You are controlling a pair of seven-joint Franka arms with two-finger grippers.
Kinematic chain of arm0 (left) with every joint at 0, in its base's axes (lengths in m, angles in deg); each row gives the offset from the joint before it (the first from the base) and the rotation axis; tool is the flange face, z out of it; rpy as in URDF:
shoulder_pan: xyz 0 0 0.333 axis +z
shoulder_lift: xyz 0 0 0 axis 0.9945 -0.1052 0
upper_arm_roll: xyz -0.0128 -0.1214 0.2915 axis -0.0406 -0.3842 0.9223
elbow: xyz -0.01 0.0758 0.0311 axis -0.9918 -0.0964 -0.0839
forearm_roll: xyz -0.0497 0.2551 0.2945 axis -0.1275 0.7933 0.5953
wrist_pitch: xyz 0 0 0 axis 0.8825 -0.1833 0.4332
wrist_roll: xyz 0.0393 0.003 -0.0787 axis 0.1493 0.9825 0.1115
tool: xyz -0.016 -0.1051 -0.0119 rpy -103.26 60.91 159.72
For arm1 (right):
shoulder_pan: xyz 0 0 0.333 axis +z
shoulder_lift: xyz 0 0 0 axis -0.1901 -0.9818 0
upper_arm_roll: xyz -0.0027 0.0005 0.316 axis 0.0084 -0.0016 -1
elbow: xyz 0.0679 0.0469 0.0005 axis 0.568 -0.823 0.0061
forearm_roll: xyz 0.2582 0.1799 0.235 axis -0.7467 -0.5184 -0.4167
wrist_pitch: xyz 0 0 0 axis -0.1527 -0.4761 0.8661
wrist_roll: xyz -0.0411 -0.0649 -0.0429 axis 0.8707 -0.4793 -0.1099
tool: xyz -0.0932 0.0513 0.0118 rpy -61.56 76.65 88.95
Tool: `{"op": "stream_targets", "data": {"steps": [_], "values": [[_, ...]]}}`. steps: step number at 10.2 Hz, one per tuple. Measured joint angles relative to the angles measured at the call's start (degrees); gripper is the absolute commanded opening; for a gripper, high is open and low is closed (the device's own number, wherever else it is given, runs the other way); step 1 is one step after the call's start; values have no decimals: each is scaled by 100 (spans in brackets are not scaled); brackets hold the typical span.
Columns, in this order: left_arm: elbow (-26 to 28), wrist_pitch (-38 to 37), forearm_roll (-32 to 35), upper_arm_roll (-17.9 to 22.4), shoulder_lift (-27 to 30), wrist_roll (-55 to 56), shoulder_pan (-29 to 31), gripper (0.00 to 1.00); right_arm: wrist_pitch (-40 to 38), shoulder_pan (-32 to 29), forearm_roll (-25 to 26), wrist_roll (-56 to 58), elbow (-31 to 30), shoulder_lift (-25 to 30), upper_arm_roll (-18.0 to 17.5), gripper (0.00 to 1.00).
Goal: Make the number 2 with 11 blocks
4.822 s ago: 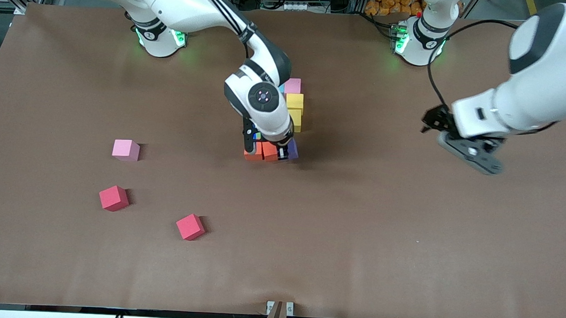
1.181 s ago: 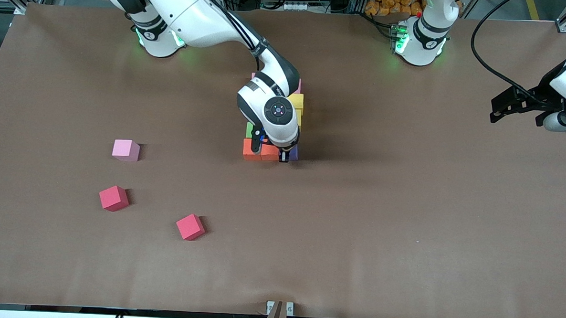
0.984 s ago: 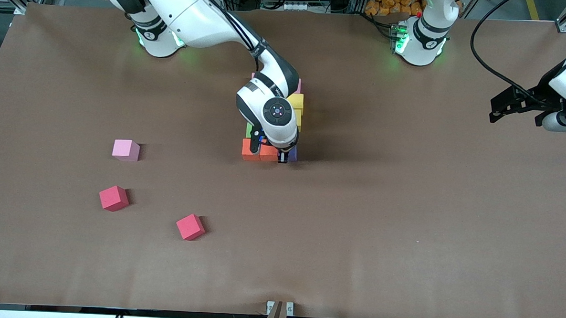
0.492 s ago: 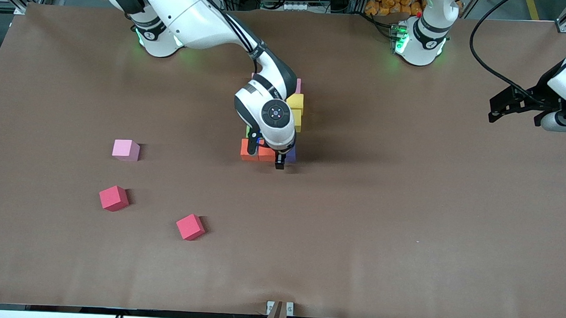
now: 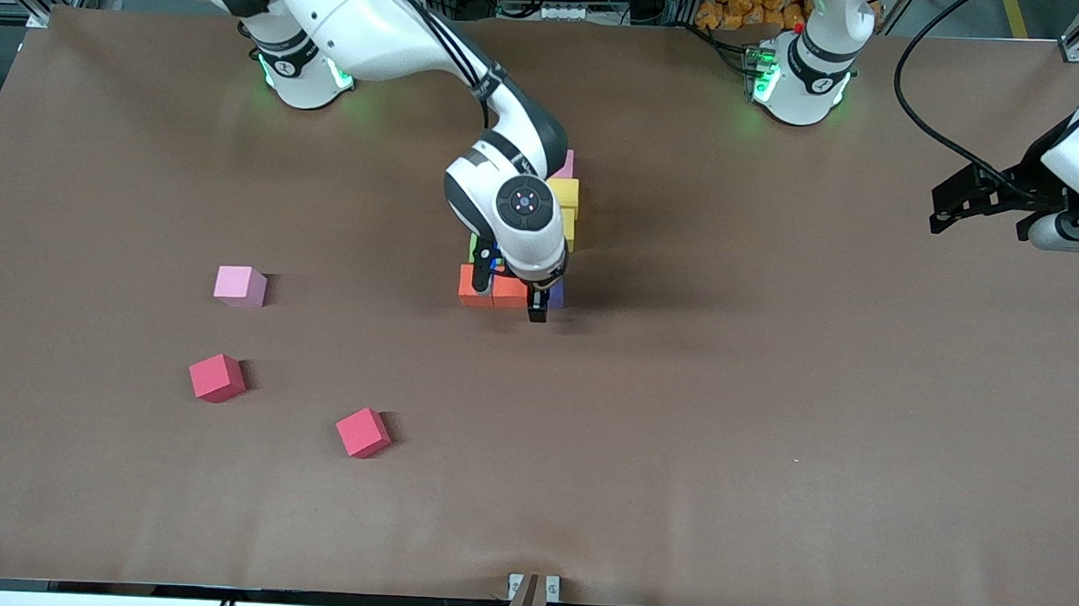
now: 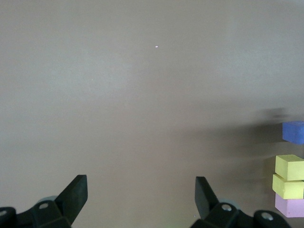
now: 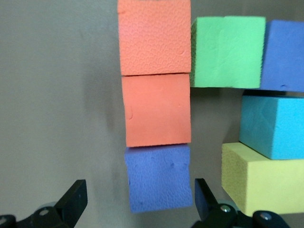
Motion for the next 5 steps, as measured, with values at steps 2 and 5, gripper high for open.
{"op": "stream_targets", "data": {"steps": [2,5], "values": [[0,0,0,0,0,0,-8,100,-399,-211,7,1212,5,320,-108,100],[1,0,0,-31,-12,80,-109,100,-1363,-1300,14,3693,-7,884,-724,100]]}}
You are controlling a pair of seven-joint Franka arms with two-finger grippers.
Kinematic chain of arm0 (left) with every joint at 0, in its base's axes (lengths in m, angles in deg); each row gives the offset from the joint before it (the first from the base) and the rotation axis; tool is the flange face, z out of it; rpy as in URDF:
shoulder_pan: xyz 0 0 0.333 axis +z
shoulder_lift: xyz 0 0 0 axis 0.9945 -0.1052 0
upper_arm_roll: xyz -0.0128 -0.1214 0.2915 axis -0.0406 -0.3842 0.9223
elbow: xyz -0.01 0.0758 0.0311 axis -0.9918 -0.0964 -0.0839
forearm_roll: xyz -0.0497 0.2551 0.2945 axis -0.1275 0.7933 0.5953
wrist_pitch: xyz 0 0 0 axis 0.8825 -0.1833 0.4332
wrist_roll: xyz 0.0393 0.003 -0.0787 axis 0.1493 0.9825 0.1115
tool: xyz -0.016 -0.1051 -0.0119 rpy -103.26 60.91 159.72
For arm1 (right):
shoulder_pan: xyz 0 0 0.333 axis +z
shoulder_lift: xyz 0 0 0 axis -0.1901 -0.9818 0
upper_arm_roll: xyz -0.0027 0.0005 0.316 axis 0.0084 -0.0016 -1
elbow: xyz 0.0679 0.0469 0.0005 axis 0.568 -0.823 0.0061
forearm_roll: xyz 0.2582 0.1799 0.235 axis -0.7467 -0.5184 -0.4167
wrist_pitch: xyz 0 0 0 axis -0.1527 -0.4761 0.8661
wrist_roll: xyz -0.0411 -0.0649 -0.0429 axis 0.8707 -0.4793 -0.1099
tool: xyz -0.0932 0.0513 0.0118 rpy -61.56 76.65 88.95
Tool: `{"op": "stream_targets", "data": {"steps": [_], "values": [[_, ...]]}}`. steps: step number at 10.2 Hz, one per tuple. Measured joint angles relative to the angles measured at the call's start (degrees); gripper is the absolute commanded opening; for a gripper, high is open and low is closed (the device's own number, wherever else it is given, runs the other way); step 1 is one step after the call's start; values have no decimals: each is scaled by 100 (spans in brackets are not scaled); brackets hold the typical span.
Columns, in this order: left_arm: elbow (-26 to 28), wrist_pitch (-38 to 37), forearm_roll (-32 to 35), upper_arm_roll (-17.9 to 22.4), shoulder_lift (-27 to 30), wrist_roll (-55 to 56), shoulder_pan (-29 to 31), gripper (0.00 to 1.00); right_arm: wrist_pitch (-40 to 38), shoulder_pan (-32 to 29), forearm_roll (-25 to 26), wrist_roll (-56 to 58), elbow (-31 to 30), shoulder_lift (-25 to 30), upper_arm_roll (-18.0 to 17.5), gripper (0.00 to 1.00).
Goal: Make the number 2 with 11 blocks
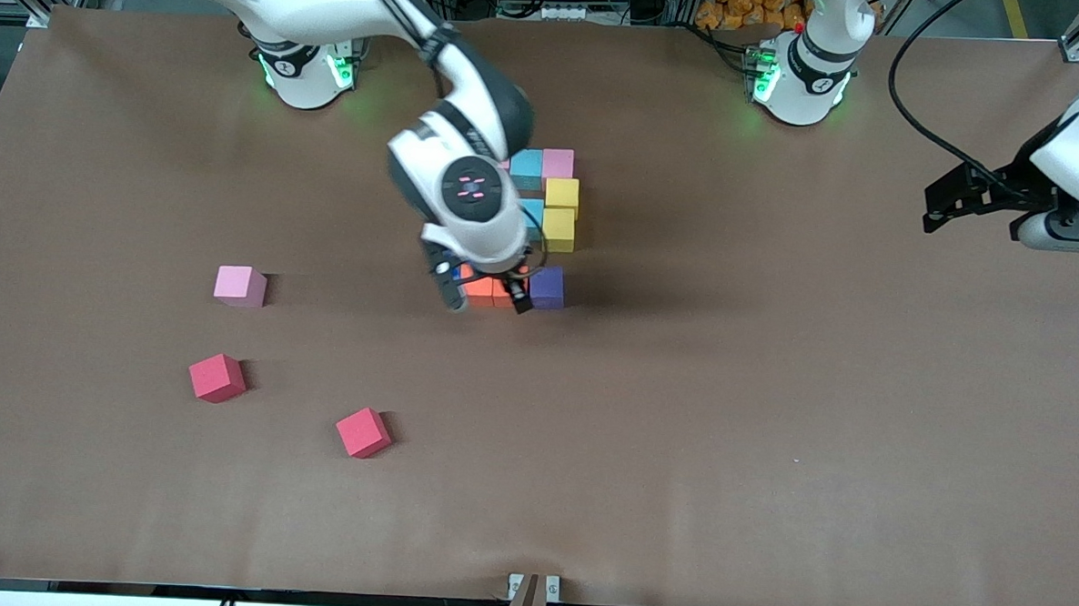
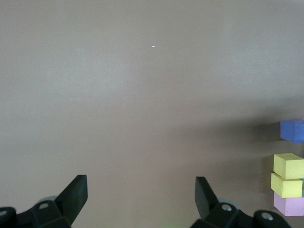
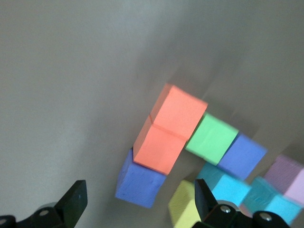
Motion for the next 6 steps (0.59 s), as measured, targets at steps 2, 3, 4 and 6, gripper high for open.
{"op": "stream_targets", "data": {"steps": [2,3,4,6], "values": [[0,0,0,-27,-11,38,-40,100,-271,-738,3,1751,-241,398,-159,100],[1,0,0,-27,-13,38,-40,100,-283,-1049,3,2577,-480,607,-181,100],[1,0,0,-27,-15,38,-40,100,-282,-1333,3,3334,-743,805,-192,100],[1,0,0,-27,-15,38,-39,100,-269,-1882,6,4673,-1215,1140,-198,100]]}}
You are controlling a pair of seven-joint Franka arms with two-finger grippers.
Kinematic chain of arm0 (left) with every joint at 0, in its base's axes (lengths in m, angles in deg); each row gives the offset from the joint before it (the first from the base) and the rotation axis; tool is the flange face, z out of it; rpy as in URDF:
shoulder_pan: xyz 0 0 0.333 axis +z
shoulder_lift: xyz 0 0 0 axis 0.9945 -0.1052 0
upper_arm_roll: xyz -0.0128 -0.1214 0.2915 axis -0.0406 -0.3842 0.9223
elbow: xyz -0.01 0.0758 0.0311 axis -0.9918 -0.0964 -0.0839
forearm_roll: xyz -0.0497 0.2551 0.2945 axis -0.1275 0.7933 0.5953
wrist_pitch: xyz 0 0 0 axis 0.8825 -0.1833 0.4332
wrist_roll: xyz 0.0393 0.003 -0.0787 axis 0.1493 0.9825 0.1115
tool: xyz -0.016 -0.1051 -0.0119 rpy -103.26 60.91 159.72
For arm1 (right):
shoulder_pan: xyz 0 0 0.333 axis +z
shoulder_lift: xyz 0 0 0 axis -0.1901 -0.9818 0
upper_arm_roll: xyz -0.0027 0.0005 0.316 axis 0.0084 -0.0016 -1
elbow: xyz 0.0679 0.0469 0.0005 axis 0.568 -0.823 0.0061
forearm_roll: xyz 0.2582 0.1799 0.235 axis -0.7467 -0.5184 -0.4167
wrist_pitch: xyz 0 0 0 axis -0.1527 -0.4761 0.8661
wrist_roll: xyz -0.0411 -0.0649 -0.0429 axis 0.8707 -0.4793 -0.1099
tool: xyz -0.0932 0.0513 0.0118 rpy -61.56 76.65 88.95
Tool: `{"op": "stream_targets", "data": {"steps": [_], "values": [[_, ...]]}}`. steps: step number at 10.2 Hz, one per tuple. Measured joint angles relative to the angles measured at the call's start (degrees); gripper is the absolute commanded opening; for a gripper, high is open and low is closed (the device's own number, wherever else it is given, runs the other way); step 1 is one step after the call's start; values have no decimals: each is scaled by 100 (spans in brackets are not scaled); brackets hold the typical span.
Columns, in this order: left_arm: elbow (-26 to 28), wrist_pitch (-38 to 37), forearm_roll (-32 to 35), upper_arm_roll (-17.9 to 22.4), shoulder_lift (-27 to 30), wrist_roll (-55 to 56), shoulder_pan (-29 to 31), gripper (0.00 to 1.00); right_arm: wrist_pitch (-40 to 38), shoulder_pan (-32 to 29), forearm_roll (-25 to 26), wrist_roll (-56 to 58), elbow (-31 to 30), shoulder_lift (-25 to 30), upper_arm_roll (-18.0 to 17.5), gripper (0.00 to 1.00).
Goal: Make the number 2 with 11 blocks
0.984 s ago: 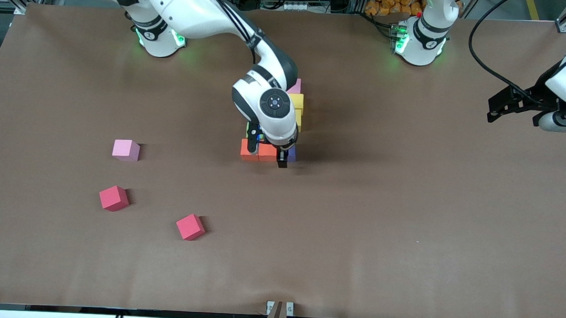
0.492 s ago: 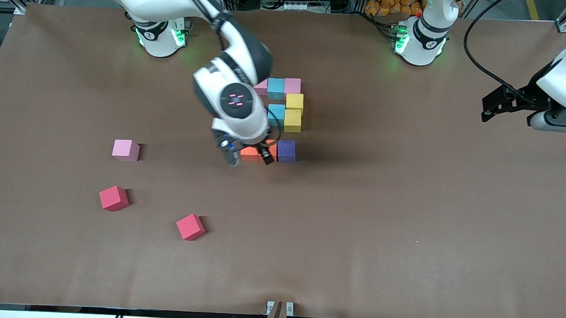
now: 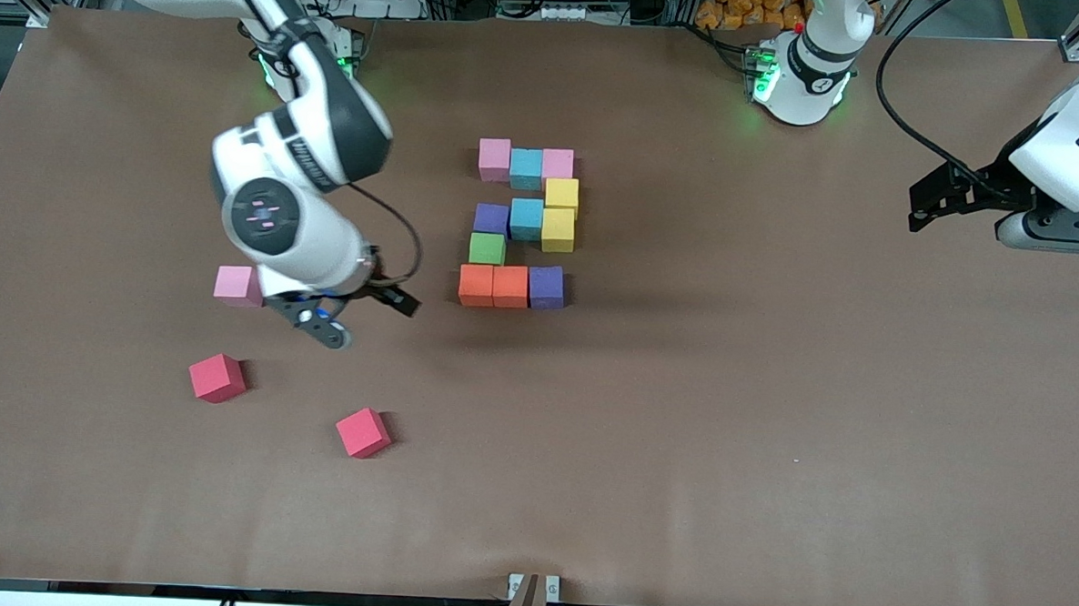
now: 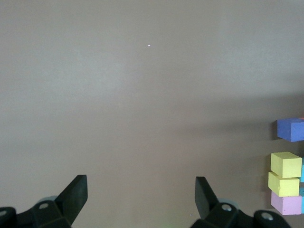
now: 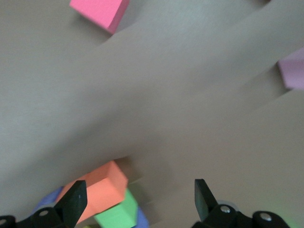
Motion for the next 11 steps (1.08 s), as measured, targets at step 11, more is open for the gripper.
{"op": "stream_targets", "data": {"steps": [11], "values": [[-8,0,0,25,3,0,7,100,10,-426,6,4388,-849,2005,1190,100]]}}
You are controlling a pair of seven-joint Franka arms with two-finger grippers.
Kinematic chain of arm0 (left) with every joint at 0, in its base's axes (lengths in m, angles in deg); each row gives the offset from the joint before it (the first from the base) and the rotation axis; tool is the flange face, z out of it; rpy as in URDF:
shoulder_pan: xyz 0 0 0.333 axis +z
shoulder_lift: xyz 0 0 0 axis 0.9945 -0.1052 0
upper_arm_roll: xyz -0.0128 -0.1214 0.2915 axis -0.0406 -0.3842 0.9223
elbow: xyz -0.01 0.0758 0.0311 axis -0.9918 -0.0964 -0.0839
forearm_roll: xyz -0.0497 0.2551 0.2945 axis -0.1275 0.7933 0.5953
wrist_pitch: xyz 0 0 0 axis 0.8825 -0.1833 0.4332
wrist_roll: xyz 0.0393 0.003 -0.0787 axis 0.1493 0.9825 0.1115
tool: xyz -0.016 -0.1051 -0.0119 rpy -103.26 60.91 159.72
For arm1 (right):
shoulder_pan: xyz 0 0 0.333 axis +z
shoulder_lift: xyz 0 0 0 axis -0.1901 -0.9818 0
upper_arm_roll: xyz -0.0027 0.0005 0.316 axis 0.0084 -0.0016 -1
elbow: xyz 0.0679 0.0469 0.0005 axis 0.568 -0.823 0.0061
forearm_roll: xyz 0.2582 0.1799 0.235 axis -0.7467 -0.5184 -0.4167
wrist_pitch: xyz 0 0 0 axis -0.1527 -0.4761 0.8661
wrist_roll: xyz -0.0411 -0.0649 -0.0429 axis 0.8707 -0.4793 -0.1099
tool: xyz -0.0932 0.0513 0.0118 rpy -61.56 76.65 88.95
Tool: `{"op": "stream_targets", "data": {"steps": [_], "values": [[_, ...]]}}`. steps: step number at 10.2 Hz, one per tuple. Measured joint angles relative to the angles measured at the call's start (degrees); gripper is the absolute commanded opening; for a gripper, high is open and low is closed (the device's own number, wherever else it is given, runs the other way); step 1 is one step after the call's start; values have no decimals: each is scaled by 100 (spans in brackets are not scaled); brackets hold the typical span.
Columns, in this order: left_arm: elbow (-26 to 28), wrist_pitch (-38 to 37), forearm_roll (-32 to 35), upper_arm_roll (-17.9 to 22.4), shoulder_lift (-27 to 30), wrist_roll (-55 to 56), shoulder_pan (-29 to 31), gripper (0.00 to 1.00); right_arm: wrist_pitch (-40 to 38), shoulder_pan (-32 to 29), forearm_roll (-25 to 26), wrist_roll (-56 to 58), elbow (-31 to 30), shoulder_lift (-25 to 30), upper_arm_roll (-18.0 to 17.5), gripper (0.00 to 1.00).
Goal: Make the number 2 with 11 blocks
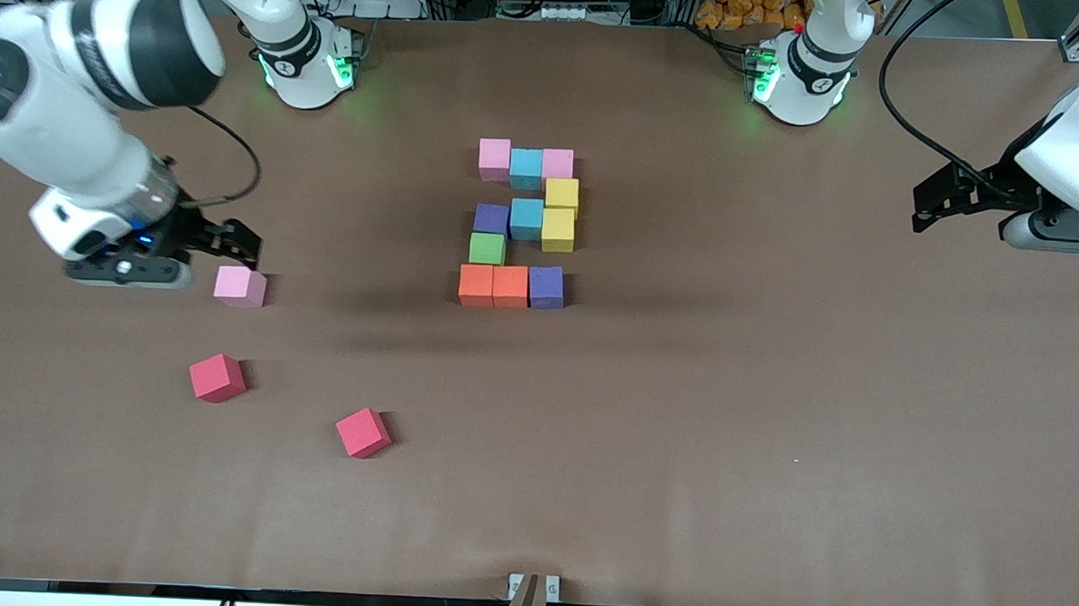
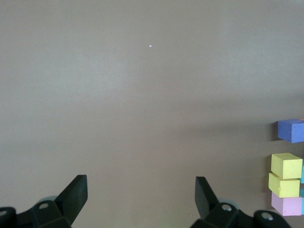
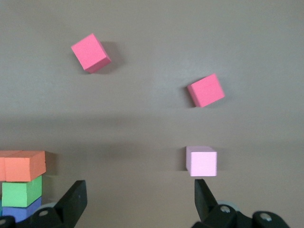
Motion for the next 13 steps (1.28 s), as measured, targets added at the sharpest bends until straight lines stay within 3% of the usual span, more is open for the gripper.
{"op": "stream_targets", "data": {"steps": [3,6,13], "values": [[-2,0,0,-1,0,0,0,100,-1199,89,-5,710,1339,63,605,100],[-2,0,0,4,0,0,3,100,-1993,101,-6,1191,2116,63,975,100],[-2,0,0,9,0,0,9,100,-2141,104,-6,1300,2217,23,1113,100]]}}
